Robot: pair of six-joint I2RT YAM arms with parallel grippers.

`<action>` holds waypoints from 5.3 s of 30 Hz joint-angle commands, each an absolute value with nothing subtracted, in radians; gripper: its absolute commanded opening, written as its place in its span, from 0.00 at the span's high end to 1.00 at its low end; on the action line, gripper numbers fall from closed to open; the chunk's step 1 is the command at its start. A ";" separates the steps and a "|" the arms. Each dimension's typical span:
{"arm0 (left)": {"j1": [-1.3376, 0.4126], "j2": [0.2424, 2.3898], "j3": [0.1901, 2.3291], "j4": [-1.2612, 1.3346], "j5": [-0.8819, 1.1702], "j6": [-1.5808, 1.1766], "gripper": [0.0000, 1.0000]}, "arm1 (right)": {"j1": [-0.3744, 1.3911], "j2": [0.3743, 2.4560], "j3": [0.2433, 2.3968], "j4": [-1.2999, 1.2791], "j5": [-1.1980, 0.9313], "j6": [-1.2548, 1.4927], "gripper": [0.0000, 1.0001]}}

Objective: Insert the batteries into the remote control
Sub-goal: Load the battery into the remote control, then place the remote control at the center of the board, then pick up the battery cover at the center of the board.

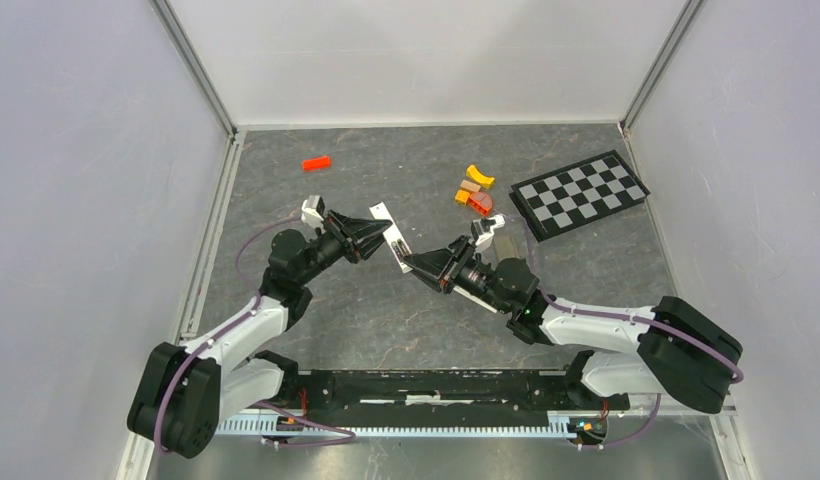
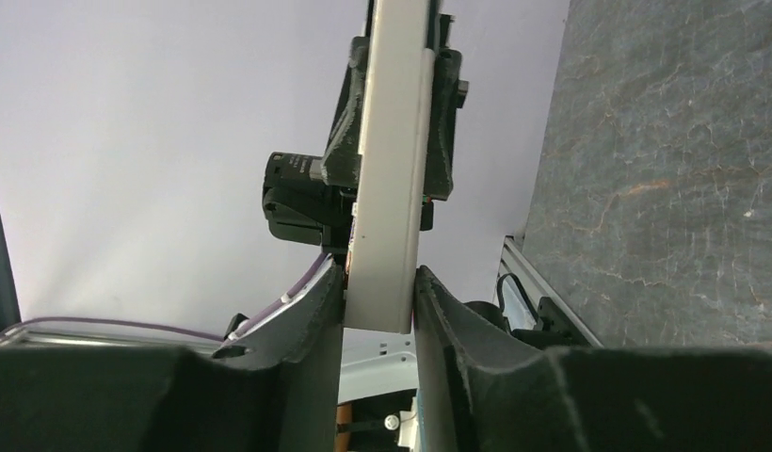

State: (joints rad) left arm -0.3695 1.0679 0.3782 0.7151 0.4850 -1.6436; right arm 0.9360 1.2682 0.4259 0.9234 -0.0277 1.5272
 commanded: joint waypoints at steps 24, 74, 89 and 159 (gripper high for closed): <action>-0.377 1.004 0.469 0.707 0.613 -1.166 0.98 | 0.930 1.113 0.438 0.776 0.029 1.155 0.07; -0.364 0.931 0.497 0.345 0.393 -1.091 0.53 | 1.047 1.524 1.171 -0.098 0.305 0.255 0.82; -0.283 0.885 0.664 -0.224 0.195 -0.787 0.00 | 0.812 1.571 1.054 -0.138 -0.166 -0.532 0.88; -0.225 0.895 0.700 -0.346 0.485 -0.538 0.06 | 0.697 1.575 0.938 -0.303 0.177 0.339 0.61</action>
State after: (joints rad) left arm -0.2302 0.8955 0.6815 -0.3923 0.3172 -0.6151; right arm 0.7288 1.5429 0.9840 -0.2794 -0.0032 0.1150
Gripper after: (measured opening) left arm 0.949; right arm 0.434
